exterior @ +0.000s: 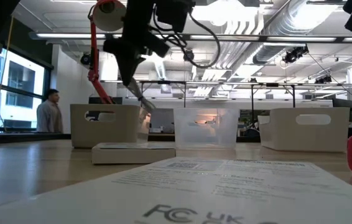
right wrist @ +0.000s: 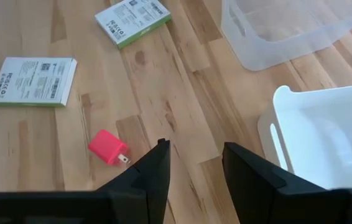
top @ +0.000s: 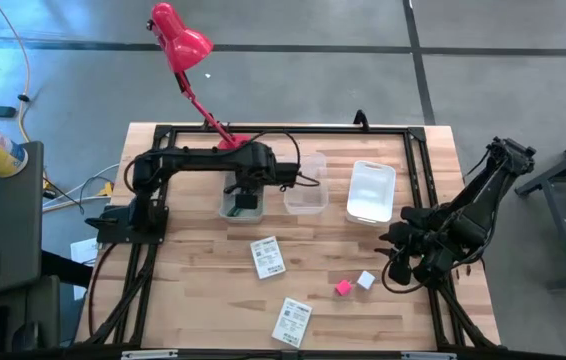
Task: Pick and place items into bin
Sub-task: Put the white charger cable into the gray bin
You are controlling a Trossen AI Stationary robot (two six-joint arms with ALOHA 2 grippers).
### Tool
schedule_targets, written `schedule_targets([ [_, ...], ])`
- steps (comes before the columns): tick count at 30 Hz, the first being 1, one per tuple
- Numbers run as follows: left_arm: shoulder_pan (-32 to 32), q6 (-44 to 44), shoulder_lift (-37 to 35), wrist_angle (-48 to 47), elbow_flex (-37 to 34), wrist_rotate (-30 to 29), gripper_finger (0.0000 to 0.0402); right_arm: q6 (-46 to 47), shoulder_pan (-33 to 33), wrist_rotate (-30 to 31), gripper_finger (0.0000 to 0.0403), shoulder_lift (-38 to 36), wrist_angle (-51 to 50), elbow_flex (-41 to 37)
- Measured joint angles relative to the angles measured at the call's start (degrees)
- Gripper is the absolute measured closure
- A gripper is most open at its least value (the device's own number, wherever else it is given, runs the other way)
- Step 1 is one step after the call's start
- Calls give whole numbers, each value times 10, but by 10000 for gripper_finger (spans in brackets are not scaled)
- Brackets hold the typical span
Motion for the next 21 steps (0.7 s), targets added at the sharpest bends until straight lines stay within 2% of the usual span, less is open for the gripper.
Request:
schedule_targets([
  [12, 0, -93, -98, -1, -90, -3, 390, -26, 0, 42, 265, 0, -2, 0],
  [17, 0, -107, -104, 4, -101, 19, 390, -31, -1, 52, 265, 0, -3, 0],
  [21, 0, -110, -104, 57, -138, 49, 390, -30, -1, 50, 265, 0, -2, 0],
])
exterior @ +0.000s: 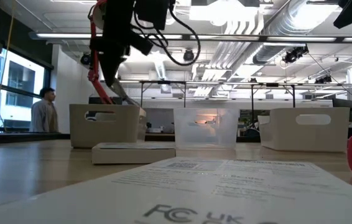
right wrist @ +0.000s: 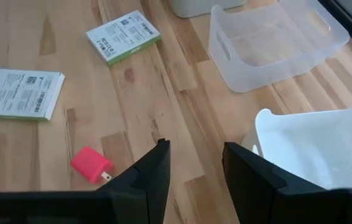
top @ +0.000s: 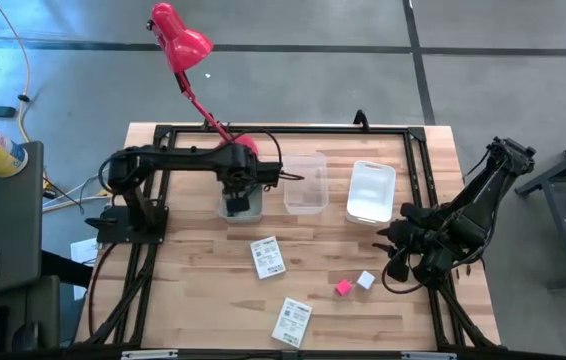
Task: Pick and place items into bin
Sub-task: Put the white charger cable into the gray bin, then put the white charger adapter into the white bin
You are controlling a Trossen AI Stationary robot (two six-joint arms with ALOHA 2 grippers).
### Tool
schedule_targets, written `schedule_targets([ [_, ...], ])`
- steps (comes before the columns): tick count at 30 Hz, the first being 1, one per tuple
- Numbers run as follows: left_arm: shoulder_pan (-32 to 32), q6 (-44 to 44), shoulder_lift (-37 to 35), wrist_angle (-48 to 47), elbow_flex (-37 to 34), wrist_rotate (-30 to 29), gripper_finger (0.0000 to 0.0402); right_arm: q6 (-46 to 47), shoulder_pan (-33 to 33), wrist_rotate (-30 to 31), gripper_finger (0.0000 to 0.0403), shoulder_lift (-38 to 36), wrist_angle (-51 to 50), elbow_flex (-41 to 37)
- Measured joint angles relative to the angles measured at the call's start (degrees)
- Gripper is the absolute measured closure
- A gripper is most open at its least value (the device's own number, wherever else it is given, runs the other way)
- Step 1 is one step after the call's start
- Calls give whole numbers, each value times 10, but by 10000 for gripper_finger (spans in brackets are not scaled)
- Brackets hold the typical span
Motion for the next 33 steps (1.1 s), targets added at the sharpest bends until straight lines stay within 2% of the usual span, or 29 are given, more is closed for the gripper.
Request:
schedule_targets([
  [5, 0, -15, 0, 39, -52, 23, 386, 10, 0, -7, 265, 0, 2, 0],
  [10, 0, -33, 0, 38, -81, 24, 361, 10, 0, -17, 265, 0, 2, 0],
  [20, -21, -8, 0, 66, -81, 38, 239, -6, 0, 11, 265, 0, 2, 0],
  [24, -24, -12, -1, 62, -80, 48, 203, -5, 0, 9, 265, 0, 2, 0],
  [28, -24, -8, -10, 51, -80, 84, 188, 0, 0, -19, 265, 0, 2, 0],
  [33, -39, 18, -40, 16, -80, 111, 186, 16, 2, -84, 265, 1, 2, 0],
])
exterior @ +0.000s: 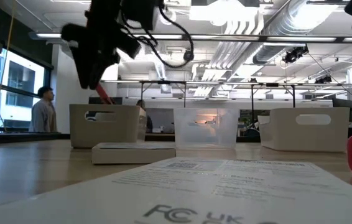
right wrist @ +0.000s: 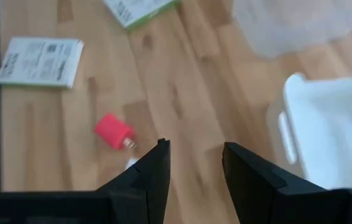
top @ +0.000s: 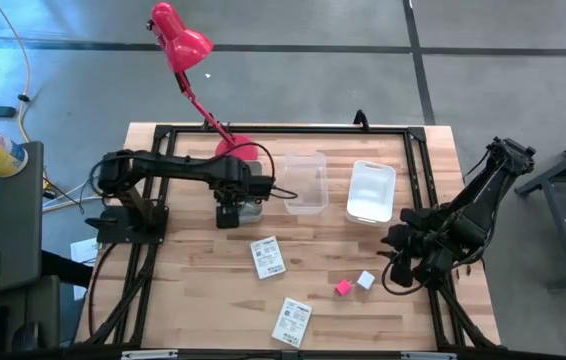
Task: Pick and place items into bin
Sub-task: Put the white charger adapter into the white bin
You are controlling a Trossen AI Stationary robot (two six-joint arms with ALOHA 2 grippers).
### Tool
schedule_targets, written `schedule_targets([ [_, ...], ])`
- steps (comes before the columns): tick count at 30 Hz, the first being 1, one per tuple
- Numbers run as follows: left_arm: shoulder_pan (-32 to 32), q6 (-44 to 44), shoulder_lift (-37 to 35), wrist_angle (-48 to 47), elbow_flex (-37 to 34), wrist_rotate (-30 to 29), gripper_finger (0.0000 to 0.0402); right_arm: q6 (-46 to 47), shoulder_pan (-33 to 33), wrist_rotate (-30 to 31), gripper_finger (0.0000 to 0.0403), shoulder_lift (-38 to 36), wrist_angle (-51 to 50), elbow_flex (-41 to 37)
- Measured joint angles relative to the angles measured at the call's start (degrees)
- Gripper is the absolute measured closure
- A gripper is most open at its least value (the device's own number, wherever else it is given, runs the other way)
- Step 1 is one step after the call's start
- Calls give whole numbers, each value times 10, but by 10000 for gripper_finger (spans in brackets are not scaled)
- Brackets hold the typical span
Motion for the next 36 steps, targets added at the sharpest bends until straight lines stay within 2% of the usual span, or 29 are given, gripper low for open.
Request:
schedule_targets([
  [5, -35, 21, -54, -15, 0, -1, 186, -2, 0, -25, 265, 18, 25, 0],
  [8, -60, 28, -93, -12, 0, -18, 186, -48, 0, -31, 265, 47, 65, 0],
  [13, -99, 29, -147, -9, 0, -81, 186, -126, -2, -112, 265, 118, 102, 0],
  [17, -127, 28, -178, -4, 0, -135, 186, -70, -15, -171, 265, 162, 112, 0],
  [22, -139, 30, -199, 2, 0, -181, 186, 9, -40, -202, 265, 190, 176, 0],
  [27, -137, 49, -204, 11, 0, -216, 186, 97, -59, -229, 265, 213, 181, 0],
  [36, -137, 107, -203, 62, 0, -224, 186, 139, -87, -264, 265, 226, 177, 0],
])
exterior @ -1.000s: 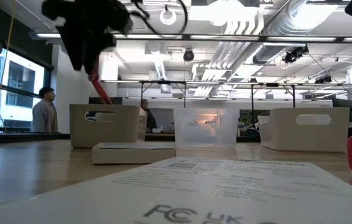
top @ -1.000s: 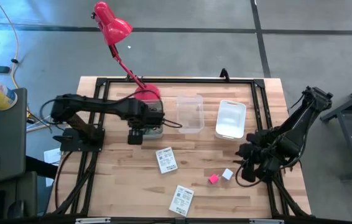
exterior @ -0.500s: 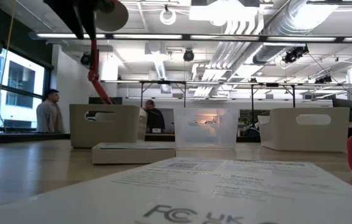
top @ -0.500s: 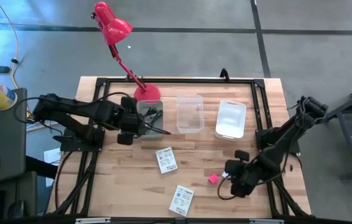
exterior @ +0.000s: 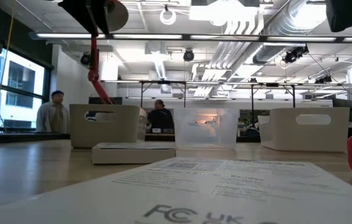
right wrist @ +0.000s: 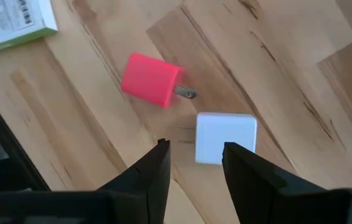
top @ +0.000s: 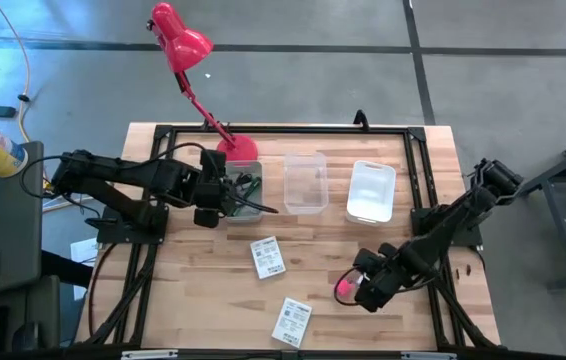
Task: Pick and place items into bin
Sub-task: Put the white charger adapter into the white bin
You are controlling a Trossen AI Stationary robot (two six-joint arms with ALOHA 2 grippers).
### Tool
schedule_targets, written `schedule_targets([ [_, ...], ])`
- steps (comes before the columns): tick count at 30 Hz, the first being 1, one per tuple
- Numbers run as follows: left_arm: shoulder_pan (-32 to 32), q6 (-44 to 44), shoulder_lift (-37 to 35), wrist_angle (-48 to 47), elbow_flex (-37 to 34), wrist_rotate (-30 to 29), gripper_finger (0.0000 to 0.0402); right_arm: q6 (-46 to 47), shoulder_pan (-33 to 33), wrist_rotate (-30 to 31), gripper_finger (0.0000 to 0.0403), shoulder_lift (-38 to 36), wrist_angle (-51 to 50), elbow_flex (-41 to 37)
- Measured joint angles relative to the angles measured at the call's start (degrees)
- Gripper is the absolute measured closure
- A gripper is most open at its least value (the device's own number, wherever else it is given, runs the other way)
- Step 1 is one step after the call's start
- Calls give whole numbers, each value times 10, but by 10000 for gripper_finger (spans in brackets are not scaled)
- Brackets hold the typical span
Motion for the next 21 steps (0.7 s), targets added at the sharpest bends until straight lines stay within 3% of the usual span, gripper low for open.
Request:
schedule_targets([
  [11, 0, 11, 0, 4, 0, 1, 186, 45, -39, -70, 265, 0, -76, 0],
  [21, 0, 10, 0, 46, 0, 3, 186, 60, -43, -74, 265, 0, -54, 0],
])
